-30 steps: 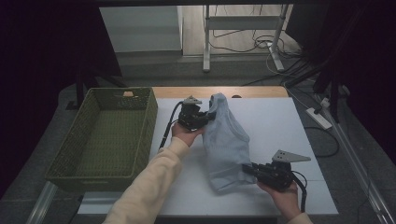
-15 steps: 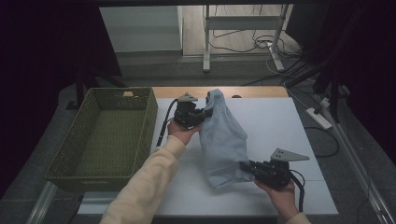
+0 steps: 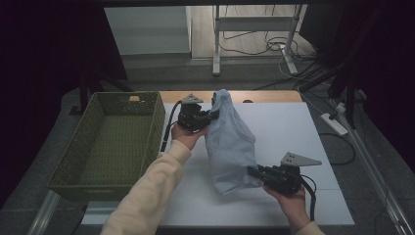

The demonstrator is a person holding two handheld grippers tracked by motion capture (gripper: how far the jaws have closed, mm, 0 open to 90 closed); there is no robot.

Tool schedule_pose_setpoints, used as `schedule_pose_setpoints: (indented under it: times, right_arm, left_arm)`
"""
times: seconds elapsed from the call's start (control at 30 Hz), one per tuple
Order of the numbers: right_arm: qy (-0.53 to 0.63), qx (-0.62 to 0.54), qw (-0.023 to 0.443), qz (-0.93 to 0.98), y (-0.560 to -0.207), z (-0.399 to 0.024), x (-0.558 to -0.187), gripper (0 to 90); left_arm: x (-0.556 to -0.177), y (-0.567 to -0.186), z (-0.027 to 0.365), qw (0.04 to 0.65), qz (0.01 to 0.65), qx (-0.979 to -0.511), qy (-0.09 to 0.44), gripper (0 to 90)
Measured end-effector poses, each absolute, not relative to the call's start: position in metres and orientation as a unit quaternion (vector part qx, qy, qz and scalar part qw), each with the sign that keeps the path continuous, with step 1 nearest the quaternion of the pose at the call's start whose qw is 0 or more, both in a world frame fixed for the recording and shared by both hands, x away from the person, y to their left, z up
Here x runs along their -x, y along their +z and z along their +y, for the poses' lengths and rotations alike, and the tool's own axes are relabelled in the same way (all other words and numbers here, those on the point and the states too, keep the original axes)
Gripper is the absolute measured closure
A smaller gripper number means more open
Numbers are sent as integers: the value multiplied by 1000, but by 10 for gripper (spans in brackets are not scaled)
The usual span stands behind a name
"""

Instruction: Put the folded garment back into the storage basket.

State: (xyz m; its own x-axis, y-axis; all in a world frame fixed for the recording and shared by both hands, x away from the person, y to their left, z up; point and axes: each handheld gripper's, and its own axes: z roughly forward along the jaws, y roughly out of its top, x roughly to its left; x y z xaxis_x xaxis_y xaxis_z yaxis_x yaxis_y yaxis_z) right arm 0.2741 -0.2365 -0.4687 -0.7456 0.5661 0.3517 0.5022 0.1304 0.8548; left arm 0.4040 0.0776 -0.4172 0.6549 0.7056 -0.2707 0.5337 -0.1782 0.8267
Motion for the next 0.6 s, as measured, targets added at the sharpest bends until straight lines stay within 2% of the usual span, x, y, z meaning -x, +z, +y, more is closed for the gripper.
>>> schedule_pose_setpoints:
  times: [0.6]
  right_arm:
    - [573, -341, 31, 744, -457, -221, -279, 770]
  left_arm:
    - [-400, -397, 97, 502, 406, -757, 104, 797]
